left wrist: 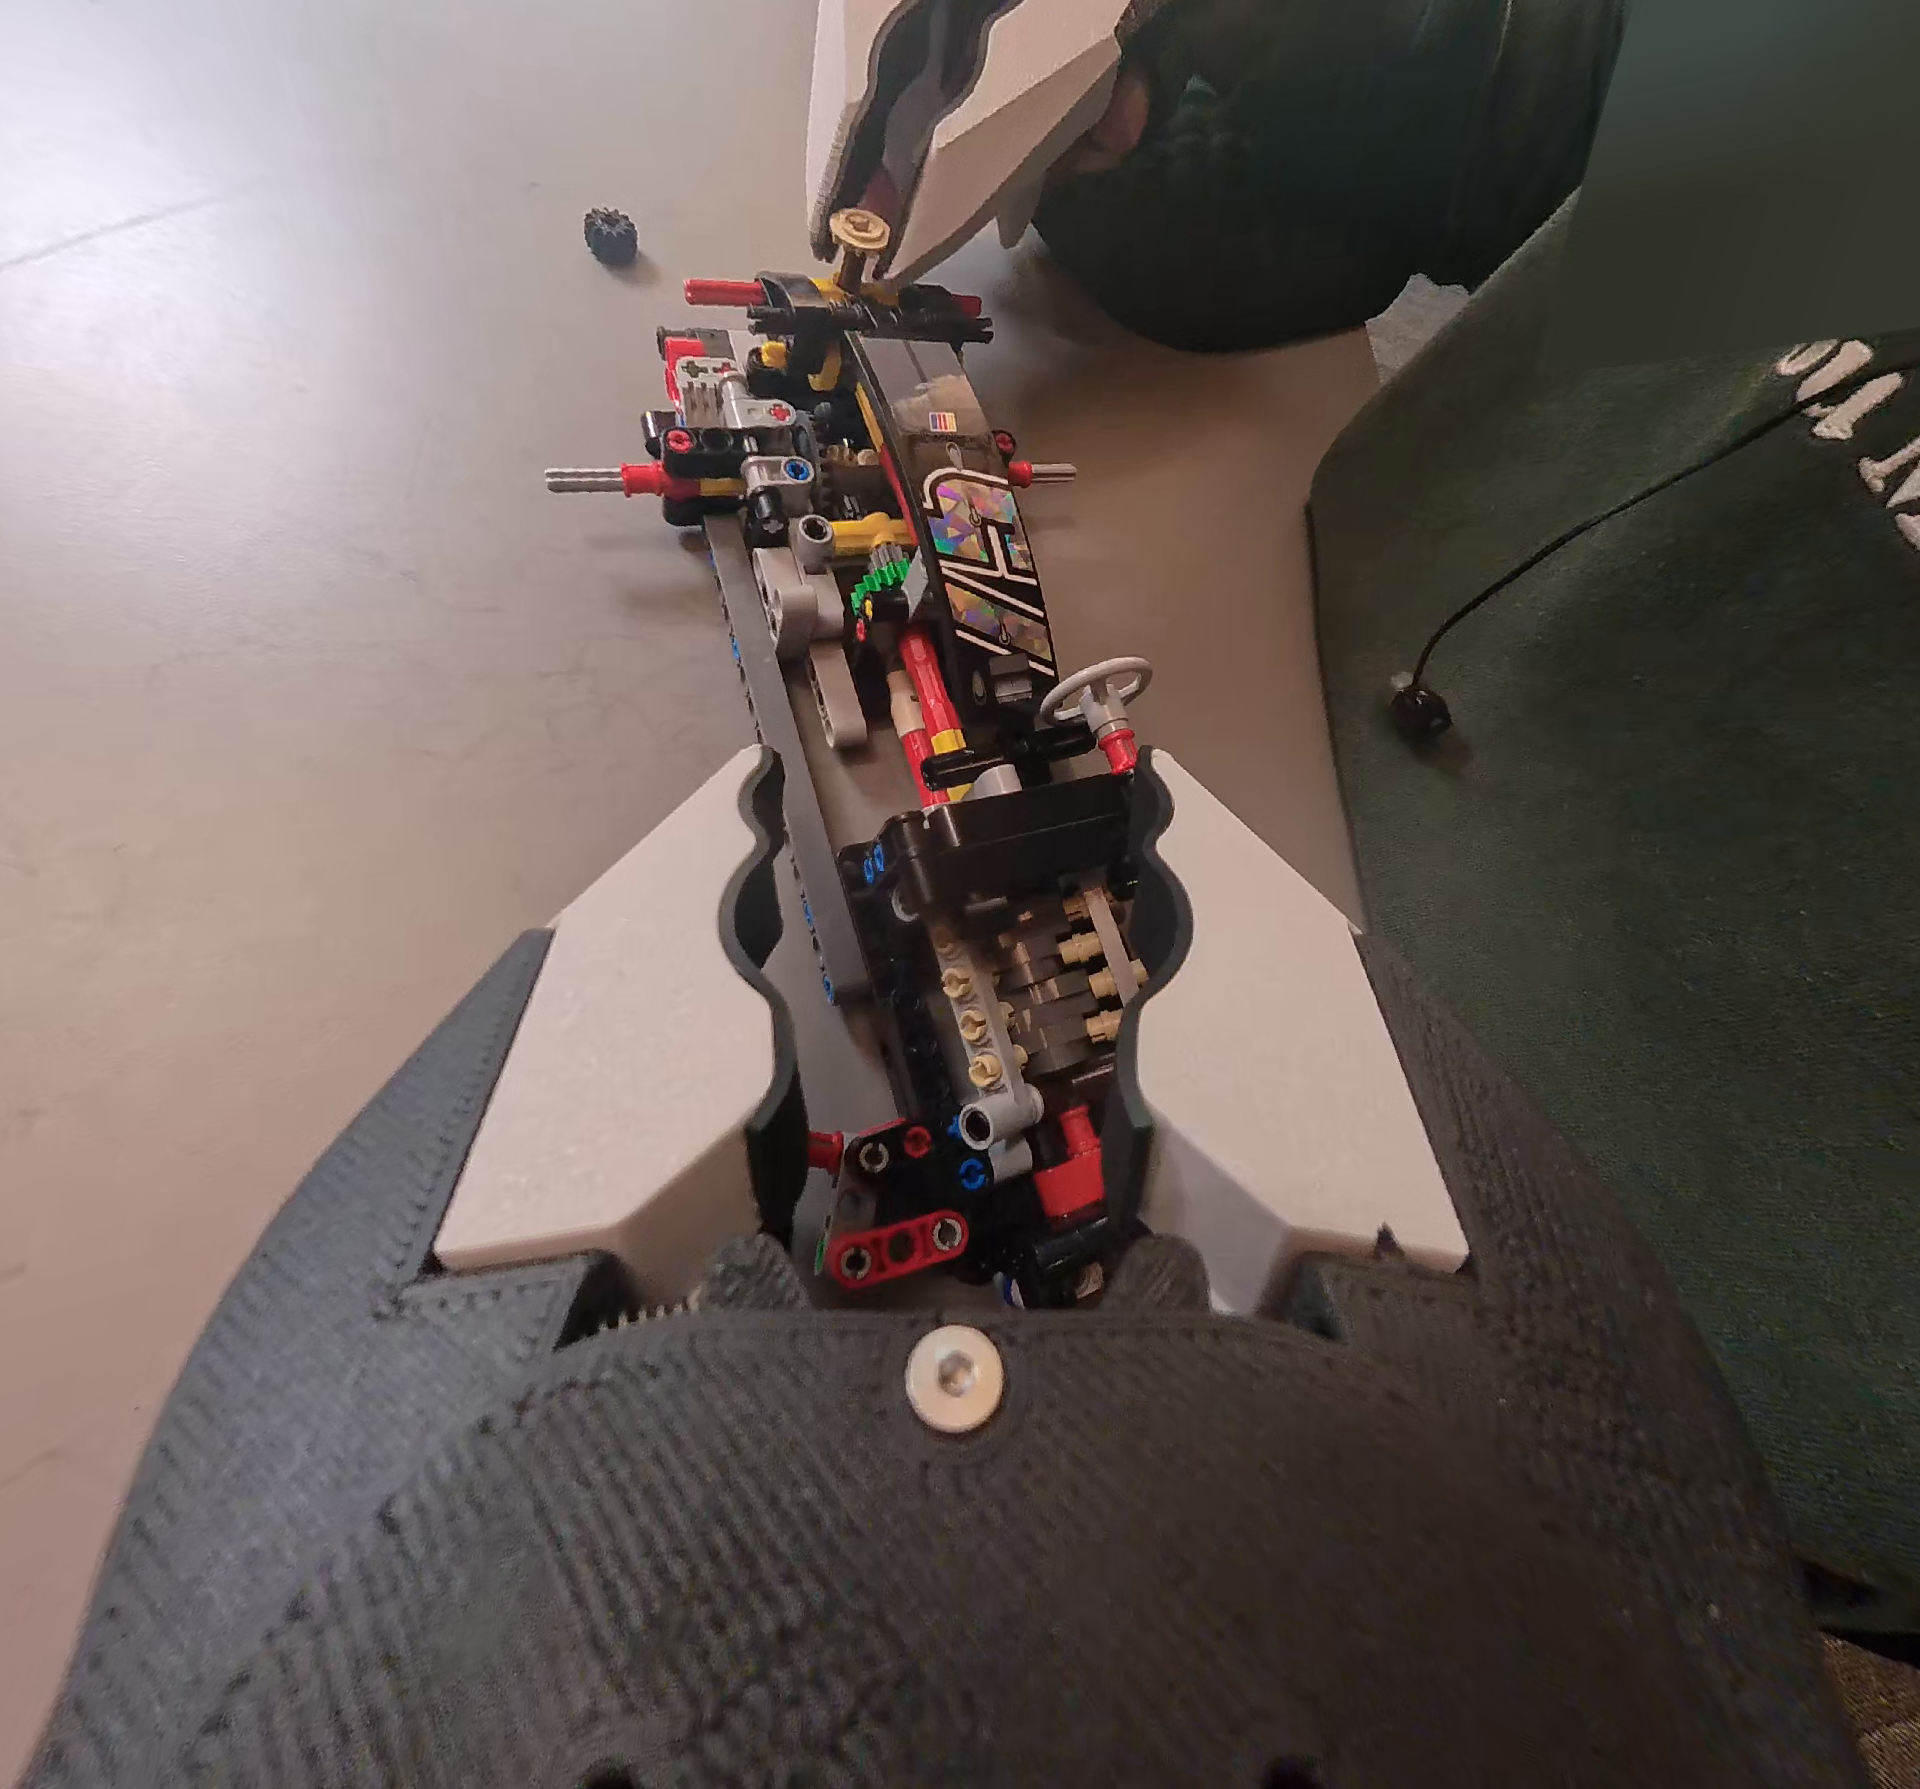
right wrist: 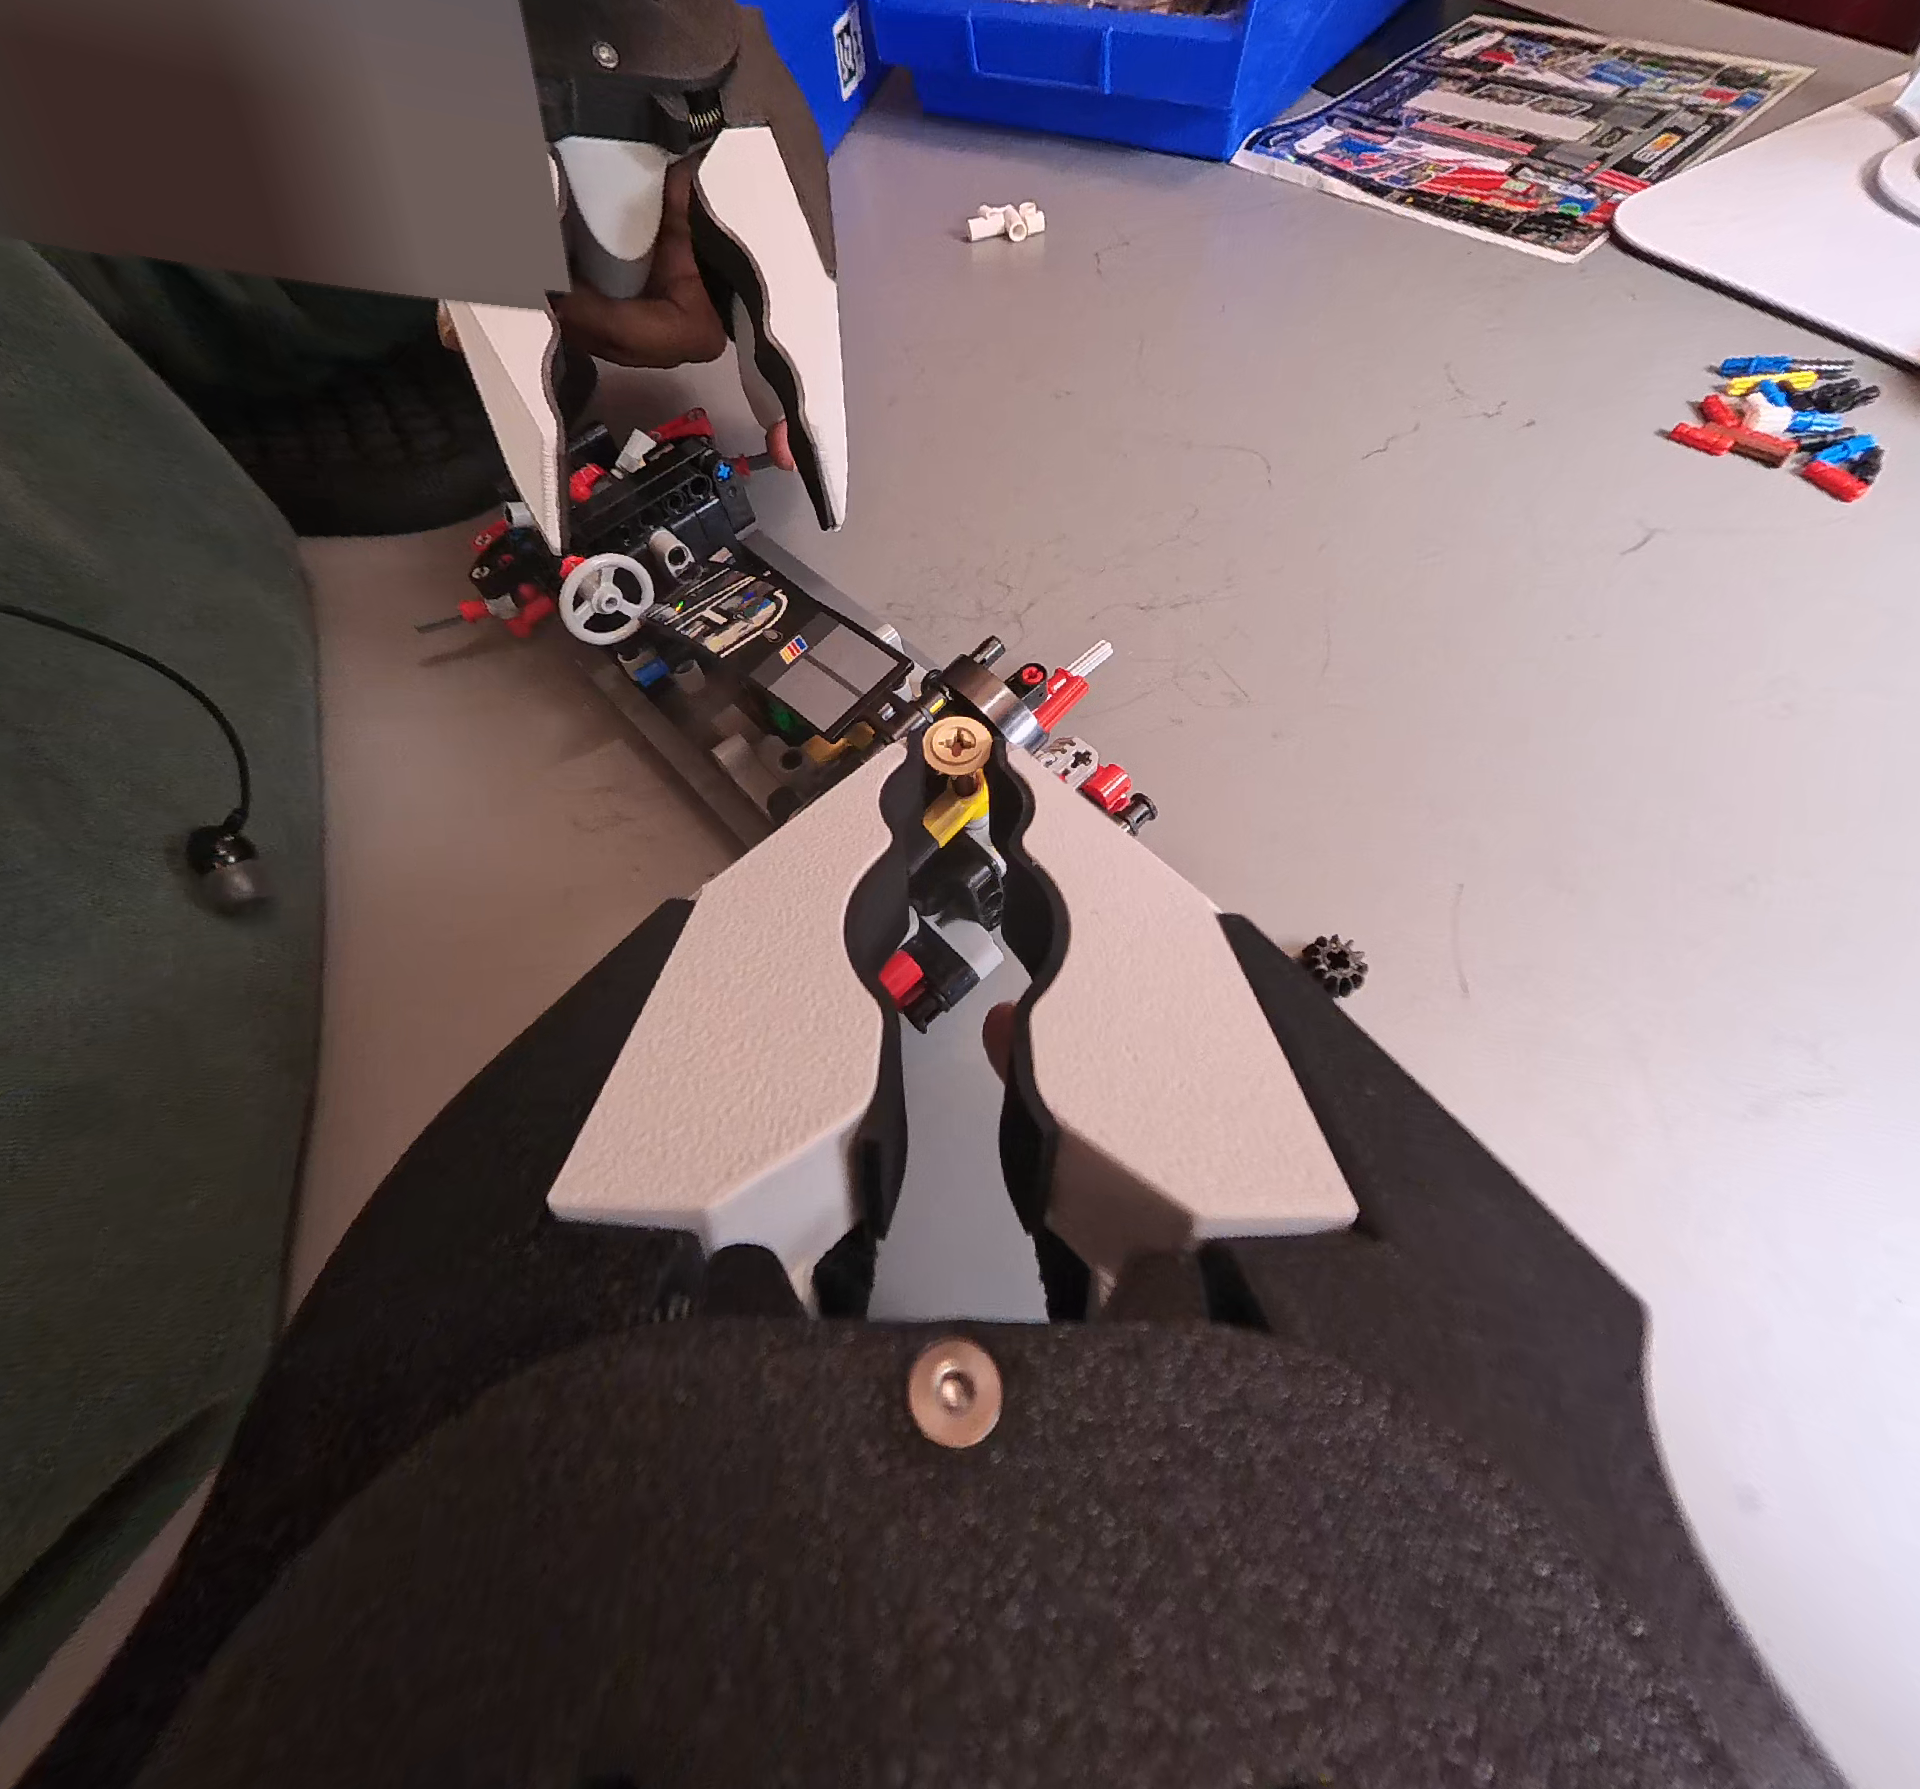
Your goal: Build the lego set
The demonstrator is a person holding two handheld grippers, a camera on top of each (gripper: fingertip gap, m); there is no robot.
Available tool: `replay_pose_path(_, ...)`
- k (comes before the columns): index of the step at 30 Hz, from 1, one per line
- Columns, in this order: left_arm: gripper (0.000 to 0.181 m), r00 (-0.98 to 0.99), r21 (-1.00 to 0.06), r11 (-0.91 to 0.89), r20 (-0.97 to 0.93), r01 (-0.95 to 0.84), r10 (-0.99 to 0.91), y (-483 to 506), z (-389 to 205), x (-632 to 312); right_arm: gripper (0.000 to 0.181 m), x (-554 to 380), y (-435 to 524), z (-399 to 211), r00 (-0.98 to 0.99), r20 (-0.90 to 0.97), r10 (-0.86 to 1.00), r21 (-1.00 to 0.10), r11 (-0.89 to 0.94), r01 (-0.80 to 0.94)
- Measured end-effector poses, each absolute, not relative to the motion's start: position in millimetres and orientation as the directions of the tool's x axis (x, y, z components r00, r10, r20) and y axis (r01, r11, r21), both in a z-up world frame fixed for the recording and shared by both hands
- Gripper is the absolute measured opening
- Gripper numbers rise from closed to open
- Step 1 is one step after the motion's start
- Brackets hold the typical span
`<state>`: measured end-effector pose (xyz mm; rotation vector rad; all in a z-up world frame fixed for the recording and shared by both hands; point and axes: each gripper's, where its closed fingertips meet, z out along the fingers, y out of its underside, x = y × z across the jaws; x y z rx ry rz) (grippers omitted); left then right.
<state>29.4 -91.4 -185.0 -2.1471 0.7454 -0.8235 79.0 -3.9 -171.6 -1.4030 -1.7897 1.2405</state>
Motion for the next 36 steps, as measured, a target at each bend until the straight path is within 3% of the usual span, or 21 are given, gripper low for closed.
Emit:
replay_pose_path(8, 0.066, 0.627, -0.772, -0.581, 0.324, -0.258, -0.709, -92.0, -184.6, 30.8, 0.008, 79.6, -4.2, -175.7, -0.313, -0.052, 0.948, -0.865, 0.114, 0.488)
replay_pose_path(14, 0.066, 0.62, -0.78, -0.575, 0.328, -0.249, -0.713, -92.0, -181.5, 32.0, 0.009, 78.8, -3.9, -174.2, -0.295, -0.171, 0.94, -0.869, -0.002, 0.495)
replay_pose_path(23, 0.066, 0.617, -0.791, -0.564, 0.326, -0.236, -0.716, -91.8, -175.1, 31.3, 0.017, 78.1, -3.8, -171.3, -0.293, -0.188, 0.937, -0.872, -0.022, 0.49)
replay_pose_path(36, 0.065, 0.616, -0.795, -0.56, 0.325, -0.233, -0.717, -92.1, -173.3, 31.7, 0.012, 79.6, -2.5, -163.9, -0.305, 0.025, 0.952, -0.882, 0.165, 0.442)
